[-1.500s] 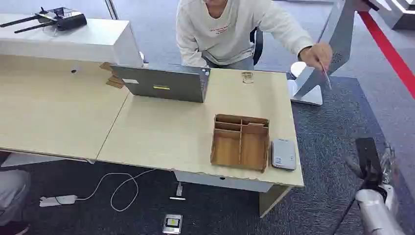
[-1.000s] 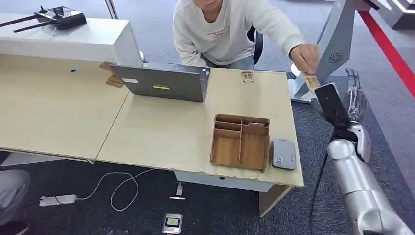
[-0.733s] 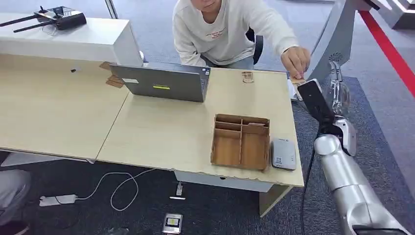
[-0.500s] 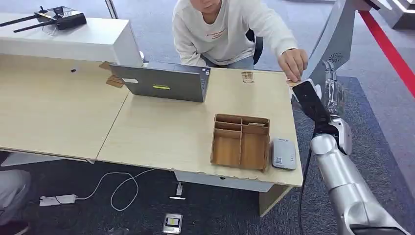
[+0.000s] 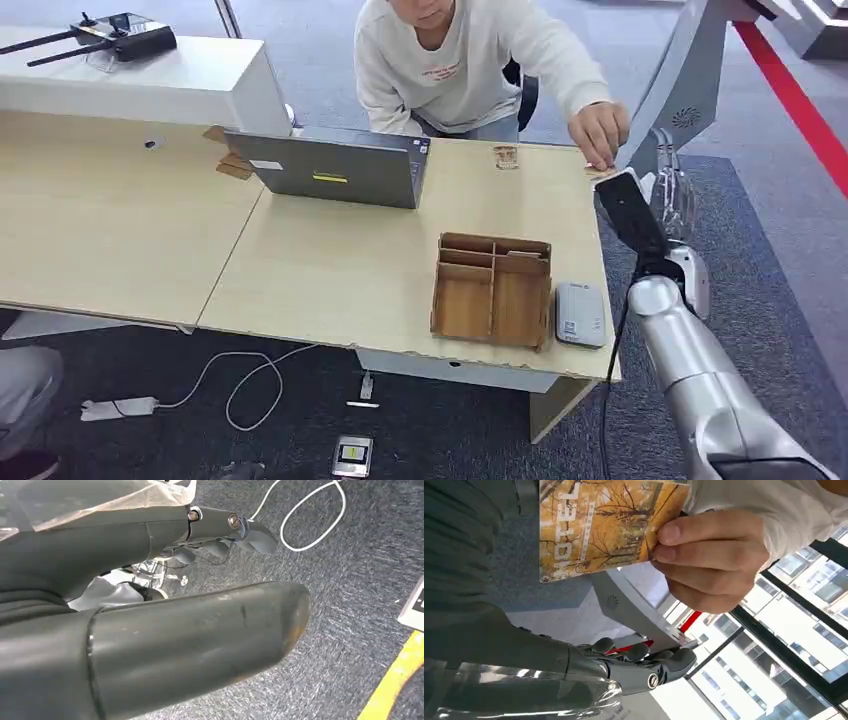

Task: Pass the card to the sensor for recognition and then transmit it.

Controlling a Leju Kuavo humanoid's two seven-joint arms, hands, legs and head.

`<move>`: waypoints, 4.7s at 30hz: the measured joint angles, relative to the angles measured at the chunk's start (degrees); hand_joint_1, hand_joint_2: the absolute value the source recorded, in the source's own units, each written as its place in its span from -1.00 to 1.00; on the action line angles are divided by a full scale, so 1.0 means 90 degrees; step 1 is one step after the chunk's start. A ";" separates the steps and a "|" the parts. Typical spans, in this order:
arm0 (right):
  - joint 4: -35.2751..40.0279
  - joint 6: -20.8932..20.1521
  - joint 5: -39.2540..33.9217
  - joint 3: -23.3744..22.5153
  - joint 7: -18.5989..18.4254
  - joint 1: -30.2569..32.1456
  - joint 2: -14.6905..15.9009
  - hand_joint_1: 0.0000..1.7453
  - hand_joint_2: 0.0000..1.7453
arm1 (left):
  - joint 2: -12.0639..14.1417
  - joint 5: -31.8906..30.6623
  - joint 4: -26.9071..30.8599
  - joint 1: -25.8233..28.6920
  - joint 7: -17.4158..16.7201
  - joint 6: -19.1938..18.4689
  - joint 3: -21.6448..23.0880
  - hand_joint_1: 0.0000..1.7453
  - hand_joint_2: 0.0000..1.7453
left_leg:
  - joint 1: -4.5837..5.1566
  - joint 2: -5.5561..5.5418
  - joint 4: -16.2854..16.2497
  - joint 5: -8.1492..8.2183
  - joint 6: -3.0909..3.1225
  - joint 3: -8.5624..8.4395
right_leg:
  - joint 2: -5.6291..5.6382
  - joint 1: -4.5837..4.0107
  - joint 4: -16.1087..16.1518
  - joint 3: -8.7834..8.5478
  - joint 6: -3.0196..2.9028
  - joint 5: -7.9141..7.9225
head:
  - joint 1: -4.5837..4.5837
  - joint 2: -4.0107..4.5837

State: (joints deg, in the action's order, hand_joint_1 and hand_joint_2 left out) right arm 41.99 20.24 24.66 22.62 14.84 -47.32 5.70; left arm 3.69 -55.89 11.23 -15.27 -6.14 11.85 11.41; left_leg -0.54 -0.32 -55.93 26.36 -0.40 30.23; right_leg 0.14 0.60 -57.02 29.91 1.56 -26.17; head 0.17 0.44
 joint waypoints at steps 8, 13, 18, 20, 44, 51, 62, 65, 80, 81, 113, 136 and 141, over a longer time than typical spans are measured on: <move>-0.0146 0.0168 -0.0377 0.0000 0.0134 -0.0087 0.0010 1.00 1.00 | 0.0000 -0.0017 0.0000 -0.0033 0.0014 -0.0039 0.0000 -1.00 -1.00 | -0.0001 0.0000 0.0000 0.0000 0.0000 0.0000 | 0.0000 0.0000 0.0000 0.0002 0.0000 0.0000 | 0.0000 0.0000; -0.0209 0.0253 -0.0481 0.0000 0.0158 -0.0146 0.0022 1.00 1.00 | 0.0000 -0.0029 0.0000 -0.0067 0.0022 -0.0041 0.0002 -1.00 -1.00 | -0.0001 0.0000 0.0000 0.0000 0.0000 -0.0001 | 0.0000 0.0000 0.0000 0.0001 0.0000 0.0000 | 0.0000 0.0000; -0.0260 0.0296 -0.0530 0.0000 0.0187 -0.0151 0.0036 1.00 1.00 | -0.0002 -0.0029 0.0000 -0.0079 0.0029 -0.0041 0.0002 -1.00 -1.00 | 0.0000 0.0000 0.0000 0.0000 0.0000 0.0000 | 0.0001 0.0000 0.0000 0.0002 0.0000 0.0000 | 0.0000 0.0000; -0.0270 0.0321 -0.0547 0.0000 0.0189 -0.0153 0.0039 1.00 1.00 | 0.0000 -0.0029 0.0000 -0.0079 0.0039 -0.0044 0.0002 -1.00 -1.00 | 0.0000 0.0001 0.0000 0.0000 0.0000 -0.0001 | 0.0001 0.0001 0.0000 0.0002 0.0000 0.0000 | -0.0002 0.0000; -0.0321 0.0291 -0.0440 0.0012 0.0109 -0.0158 0.0053 -1.00 1.00 | -0.0002 -0.0075 0.0000 -0.0084 0.0039 -0.0058 0.0002 -1.00 -1.00 | -0.0001 0.0000 0.0000 0.0000 0.0000 0.0000 | 0.0001 0.0001 0.0000 0.0002 0.0000 0.0000 | -0.0002 0.0000; -0.0321 0.0292 -0.0396 0.0034 0.0061 -0.0158 0.0056 -1.00 1.00 | -0.0002 -0.0075 0.0000 -0.0084 0.0039 -0.0058 0.0002 -1.00 -1.00 | -0.0001 0.0000 0.0000 0.0000 0.0000 0.0000 | 0.0001 0.0000 0.0000 0.0002 0.0000 0.0000 | 0.0000 0.0000; -0.0316 0.0226 -0.0360 0.0051 -0.0022 -0.0158 0.0053 -1.00 1.00 | -0.0002 -0.0056 0.0000 -0.0080 0.0039 -0.0034 0.0002 -1.00 -1.00 | -0.0001 0.0000 0.0000 0.0000 0.0000 0.0000 | 0.0001 0.0000 0.0000 0.0002 0.0000 0.0000 | -0.0002 0.0000; -0.0309 0.0228 -0.0372 0.0051 -0.0019 -0.0158 0.0053 0.94 1.00 | -0.0002 -0.0049 0.0000 -0.0078 0.0041 -0.0017 0.0002 -1.00 -1.00 | -0.0001 0.0000 0.0000 0.0000 0.0000 0.0000 | 0.0001 0.0000 0.0000 0.0002 0.0000 0.0000 | 0.0000 0.0000; -0.0187 0.0316 -0.0578 0.0051 0.0189 -0.0160 0.0053 1.00 1.00 | -0.0002 -0.0014 0.0000 -0.0063 0.0058 0.0019 0.0002 -1.00 -1.00 | 0.0000 0.0000 0.0000 0.0000 0.0000 0.0000 | 0.0001 0.0001 0.0000 0.0001 0.0000 0.0001 | -0.0002 0.0000; -0.0187 0.0321 -0.0586 0.0051 0.0190 -0.0162 0.0056 1.00 1.00 | -0.0002 -0.0012 0.0000 -0.0064 0.0058 0.0019 0.0002 -1.00 -1.00 | 0.0000 0.0000 0.0000 0.0000 0.0000 0.0000 | 0.0001 0.0001 0.0000 0.0001 0.0000 0.0000 | 0.0000 0.0000; 0.0325 -0.0502 0.0026 0.0012 -0.1017 0.0078 0.1019 1.00 1.00 | 0.0049 0.0240 0.0000 0.0127 0.0007 0.0185 0.0000 -1.00 -1.00 | 0.0003 -0.0001 -0.0004 0.0001 0.0001 0.0000 | 0.0000 0.0008 0.0004 0.0006 0.0001 0.0000 | 0.0000 0.0000; 0.1168 -0.2577 0.0631 0.0075 -0.1895 0.0890 0.1807 1.00 1.00 | 0.0138 0.0218 0.0000 0.0212 -0.0189 0.0274 -0.0012 -1.00 -1.00 | 0.0001 0.0000 -0.0004 0.0002 0.0003 0.0008 | 0.0003 0.0004 0.0004 0.0006 0.0001 0.0001 | 0.0000 0.0000; 0.1489 -0.2824 0.0670 0.0199 -0.2144 0.1108 0.1649 1.00 1.00 | 0.0138 0.0124 0.0000 0.0178 -0.0211 0.0231 -0.0010 -1.00 -1.00 | 0.0001 0.0000 -0.0004 0.0002 0.0003 0.0008 | 0.0003 0.0004 0.0004 0.0007 0.0001 0.0001 | -0.0002 0.0000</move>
State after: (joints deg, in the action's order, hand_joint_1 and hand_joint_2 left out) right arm 55.39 -5.18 30.69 24.42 -4.46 -37.34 20.54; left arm 4.94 -54.77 11.23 -13.67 -8.04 13.92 11.32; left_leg -0.53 -0.32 -55.96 26.37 -0.38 30.30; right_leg 0.16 0.64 -56.99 29.97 1.57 -26.16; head 0.15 0.44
